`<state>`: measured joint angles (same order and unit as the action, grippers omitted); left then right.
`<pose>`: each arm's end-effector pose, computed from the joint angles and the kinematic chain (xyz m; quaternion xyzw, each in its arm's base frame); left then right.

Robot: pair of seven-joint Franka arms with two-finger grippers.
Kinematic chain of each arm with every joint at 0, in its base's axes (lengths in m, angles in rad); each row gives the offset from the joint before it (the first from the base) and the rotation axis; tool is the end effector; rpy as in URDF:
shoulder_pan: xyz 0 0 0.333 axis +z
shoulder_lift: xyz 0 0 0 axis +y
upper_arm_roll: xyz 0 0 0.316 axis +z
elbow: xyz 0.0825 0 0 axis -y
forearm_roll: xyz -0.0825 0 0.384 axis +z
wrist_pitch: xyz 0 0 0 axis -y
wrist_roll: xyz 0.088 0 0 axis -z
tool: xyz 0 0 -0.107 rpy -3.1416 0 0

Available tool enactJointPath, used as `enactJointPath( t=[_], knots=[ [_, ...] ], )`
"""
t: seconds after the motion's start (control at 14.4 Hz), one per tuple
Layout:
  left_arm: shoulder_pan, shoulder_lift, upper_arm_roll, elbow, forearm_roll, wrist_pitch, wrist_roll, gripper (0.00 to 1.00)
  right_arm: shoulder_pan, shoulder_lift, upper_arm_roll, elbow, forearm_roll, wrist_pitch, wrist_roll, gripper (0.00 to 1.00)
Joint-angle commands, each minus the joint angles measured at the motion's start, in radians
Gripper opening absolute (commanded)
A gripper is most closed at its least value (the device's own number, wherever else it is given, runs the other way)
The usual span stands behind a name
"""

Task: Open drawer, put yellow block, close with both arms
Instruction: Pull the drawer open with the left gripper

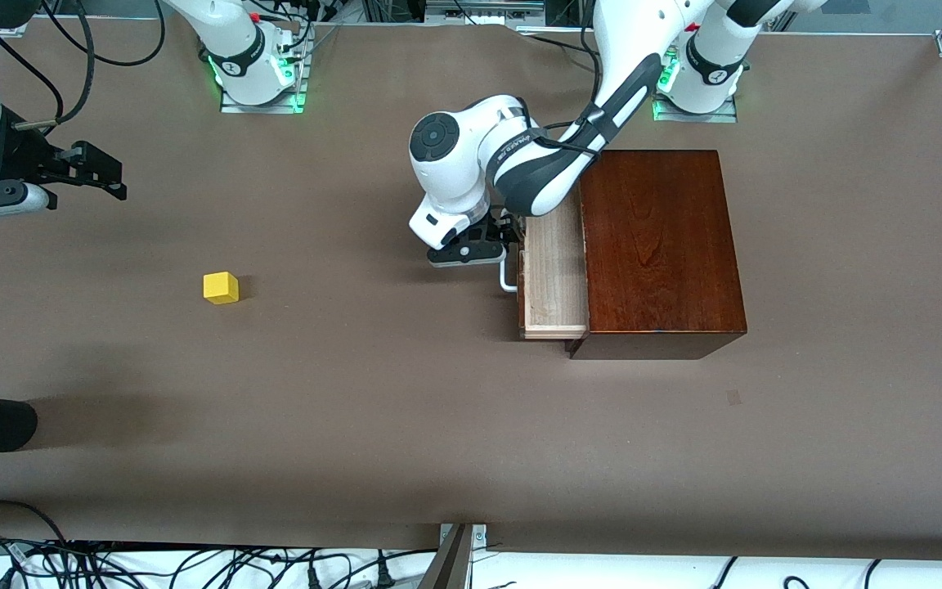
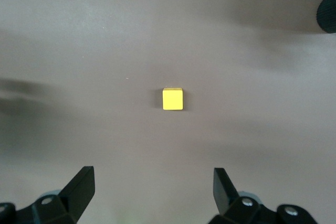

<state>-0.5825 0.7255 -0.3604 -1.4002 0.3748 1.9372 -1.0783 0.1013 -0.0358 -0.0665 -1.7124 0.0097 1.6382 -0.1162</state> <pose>0.4765 -0.5292 0.2836 -0.9962 -0.0215 -0.0049 0.0840 0.5452 0.0194 0.5829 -0.9970 -0.0750 0.0190 0.0068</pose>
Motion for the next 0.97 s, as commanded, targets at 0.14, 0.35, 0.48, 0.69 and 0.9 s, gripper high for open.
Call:
enactJointPath(
  t=[0.14, 0.35, 0.48, 0.69, 0.9],
  knots=[
    [-0.049, 0.054, 0.001, 0.067, -0.036, 0.054, -0.034, 1.0, -0.002, -0.004, 0.004, -0.016, -0.013, 0.008, -0.003, 1.0],
    [-0.065, 0.065, 0.009, 0.082, -0.04, 0.054, -0.051, 1.0, -0.002, -0.007, 0.004, -0.03, -0.013, 0.015, -0.003, 1.0],
    [-0.071, 0.072, 0.009, 0.098, -0.053, 0.054, -0.057, 1.0, -0.005, -0.01, 0.004, -0.042, -0.013, 0.02, -0.003, 1.0],
    [-0.077, 0.074, 0.011, 0.105, -0.065, 0.06, -0.072, 1.0, -0.002, -0.013, 0.004, -0.061, -0.011, 0.034, -0.003, 1.0],
    [-0.082, 0.074, 0.011, 0.109, -0.083, 0.072, -0.083, 1.0, -0.005, -0.015, 0.002, -0.116, -0.008, 0.086, -0.008, 1.0]
  ],
)
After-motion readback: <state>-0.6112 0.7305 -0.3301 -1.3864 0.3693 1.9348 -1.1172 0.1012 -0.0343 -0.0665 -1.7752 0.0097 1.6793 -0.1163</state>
